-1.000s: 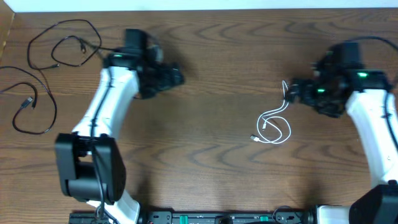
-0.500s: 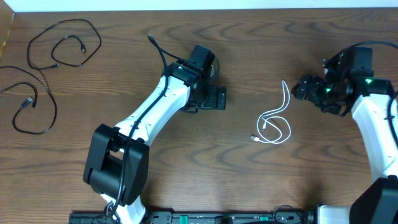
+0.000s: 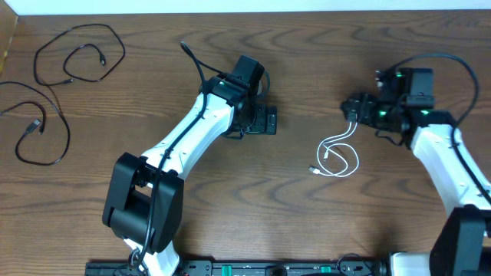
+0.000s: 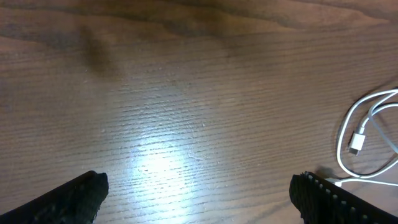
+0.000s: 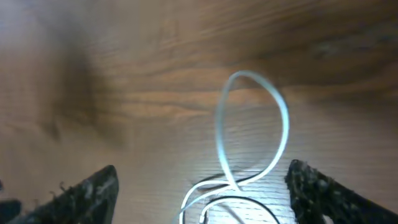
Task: Untangle cables
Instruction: 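Raise the left arm and move both grippers toward the white cable, then lower the right gripper and grasp the white cable loop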
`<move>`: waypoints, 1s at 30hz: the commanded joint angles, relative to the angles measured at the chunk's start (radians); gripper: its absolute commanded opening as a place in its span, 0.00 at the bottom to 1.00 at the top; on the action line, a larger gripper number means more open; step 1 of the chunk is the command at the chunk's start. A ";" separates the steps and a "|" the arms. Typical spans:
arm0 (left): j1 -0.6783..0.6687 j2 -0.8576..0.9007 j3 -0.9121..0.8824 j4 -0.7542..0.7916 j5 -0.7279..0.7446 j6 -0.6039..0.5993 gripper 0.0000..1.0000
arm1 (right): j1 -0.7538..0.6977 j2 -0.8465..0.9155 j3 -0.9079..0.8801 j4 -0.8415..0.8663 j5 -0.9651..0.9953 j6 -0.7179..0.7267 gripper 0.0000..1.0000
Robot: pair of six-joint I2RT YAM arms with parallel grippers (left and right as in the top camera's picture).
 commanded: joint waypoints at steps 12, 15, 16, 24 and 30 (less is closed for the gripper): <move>0.002 0.011 -0.008 -0.003 -0.014 -0.006 0.99 | 0.042 0.208 0.117 -0.100 0.045 -0.041 0.68; 0.002 0.011 -0.008 -0.003 -0.014 -0.006 0.99 | 0.042 0.239 0.117 -0.085 0.011 -0.024 0.55; 0.002 0.011 -0.008 -0.003 -0.014 -0.006 0.99 | 0.042 0.241 0.117 -0.076 0.012 -0.010 0.52; 0.002 0.011 -0.008 -0.003 -0.014 -0.006 0.99 | 0.033 0.235 0.193 -0.093 0.013 -0.004 0.40; 0.002 0.011 -0.008 -0.003 -0.014 -0.006 0.99 | 0.029 0.235 0.249 -0.144 0.019 -0.016 0.34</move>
